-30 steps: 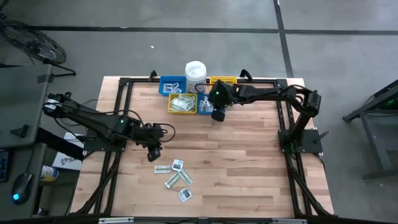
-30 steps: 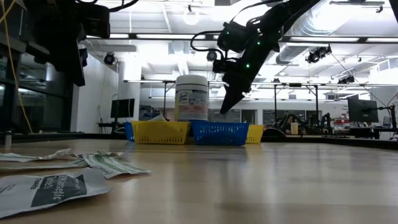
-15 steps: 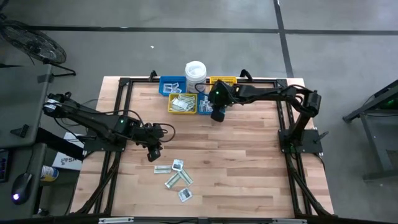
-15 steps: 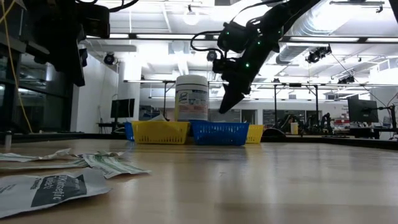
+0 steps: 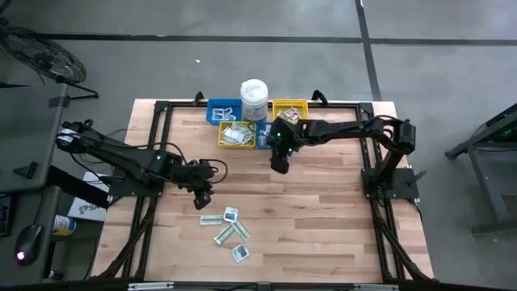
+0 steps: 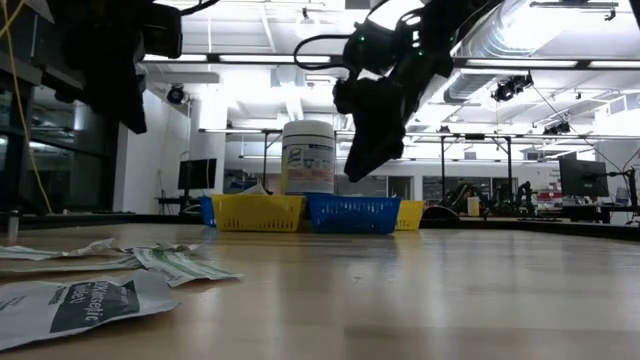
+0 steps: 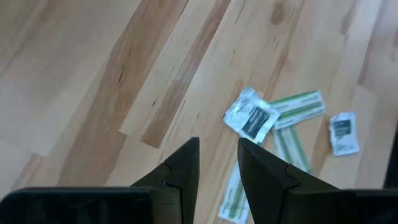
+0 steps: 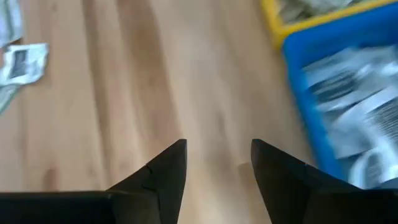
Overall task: Pick & Place First Aid Supplies
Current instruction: Put the black towelette pack into the right blue bin
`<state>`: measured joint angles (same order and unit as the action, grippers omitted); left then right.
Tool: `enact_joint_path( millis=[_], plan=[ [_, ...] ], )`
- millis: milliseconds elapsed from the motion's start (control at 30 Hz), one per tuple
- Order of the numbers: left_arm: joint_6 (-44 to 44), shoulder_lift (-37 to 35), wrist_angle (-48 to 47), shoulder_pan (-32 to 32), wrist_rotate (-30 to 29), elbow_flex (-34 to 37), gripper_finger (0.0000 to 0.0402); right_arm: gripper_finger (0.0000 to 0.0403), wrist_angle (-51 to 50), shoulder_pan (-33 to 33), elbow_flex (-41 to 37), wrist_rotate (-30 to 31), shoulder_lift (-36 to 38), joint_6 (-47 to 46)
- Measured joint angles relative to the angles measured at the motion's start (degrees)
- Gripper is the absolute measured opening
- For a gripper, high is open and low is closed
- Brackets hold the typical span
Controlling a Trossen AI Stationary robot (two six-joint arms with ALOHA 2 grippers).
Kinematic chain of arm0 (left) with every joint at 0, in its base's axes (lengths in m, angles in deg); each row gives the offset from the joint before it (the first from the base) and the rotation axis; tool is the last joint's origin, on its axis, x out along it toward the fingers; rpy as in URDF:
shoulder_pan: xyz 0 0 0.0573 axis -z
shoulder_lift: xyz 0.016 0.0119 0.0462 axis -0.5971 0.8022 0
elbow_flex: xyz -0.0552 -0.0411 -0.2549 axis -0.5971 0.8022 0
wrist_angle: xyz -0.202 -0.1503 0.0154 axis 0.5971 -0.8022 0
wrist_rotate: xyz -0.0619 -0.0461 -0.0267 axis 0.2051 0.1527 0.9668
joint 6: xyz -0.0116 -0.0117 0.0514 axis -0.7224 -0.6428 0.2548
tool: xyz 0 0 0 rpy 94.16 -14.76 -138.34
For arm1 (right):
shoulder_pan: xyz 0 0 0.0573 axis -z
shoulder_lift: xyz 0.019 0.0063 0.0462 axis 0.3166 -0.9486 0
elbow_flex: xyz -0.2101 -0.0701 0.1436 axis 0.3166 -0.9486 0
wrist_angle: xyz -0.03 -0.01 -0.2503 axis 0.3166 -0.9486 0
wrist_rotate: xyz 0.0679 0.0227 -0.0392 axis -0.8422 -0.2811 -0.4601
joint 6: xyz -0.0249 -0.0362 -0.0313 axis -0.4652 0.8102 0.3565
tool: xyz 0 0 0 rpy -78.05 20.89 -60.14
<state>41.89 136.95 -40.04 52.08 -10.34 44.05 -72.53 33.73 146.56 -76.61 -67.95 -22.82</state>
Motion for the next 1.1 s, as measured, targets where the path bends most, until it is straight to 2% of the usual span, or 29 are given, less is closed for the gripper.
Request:
enact_joint_path(
  millis=[167, 400, 567, 767, 1100],
  plan=[
    [-2.21, 2.19, 1.48, -0.02, -0.53, 0.02, 0.0111, 0.0166, -3.26, -3.0, 0.0, -0.86, 0.09, -5.4],
    [-6.11, 10.54, 5.77, -0.02, 2.36, 0.02, 0.0111, 0.0161, -7.79, -7.93, 0.02, -3.27, 0.81, -12.98],
    [-12.84, 16.32, 9.09, -0.47, 3.66, 0.02, 0.0111, 0.0162, -12.26, -12.33, 0.02, -3.23, 0.9, -17.55],
    [-16.93, 21.8, 12.71, -3.77, 12.35, 0.02, 0.0111, 0.0158, -14.91, -17.46, 0.02, 0.0, 0.9, -18.94],
    [-15.29, 25.25, 15.83, -7.74, 19.63, 0.68, 0.0111, 0.0158, -15.63, -22.65, 0.02, 0.79, 0.87, -19.24]
  ],
)
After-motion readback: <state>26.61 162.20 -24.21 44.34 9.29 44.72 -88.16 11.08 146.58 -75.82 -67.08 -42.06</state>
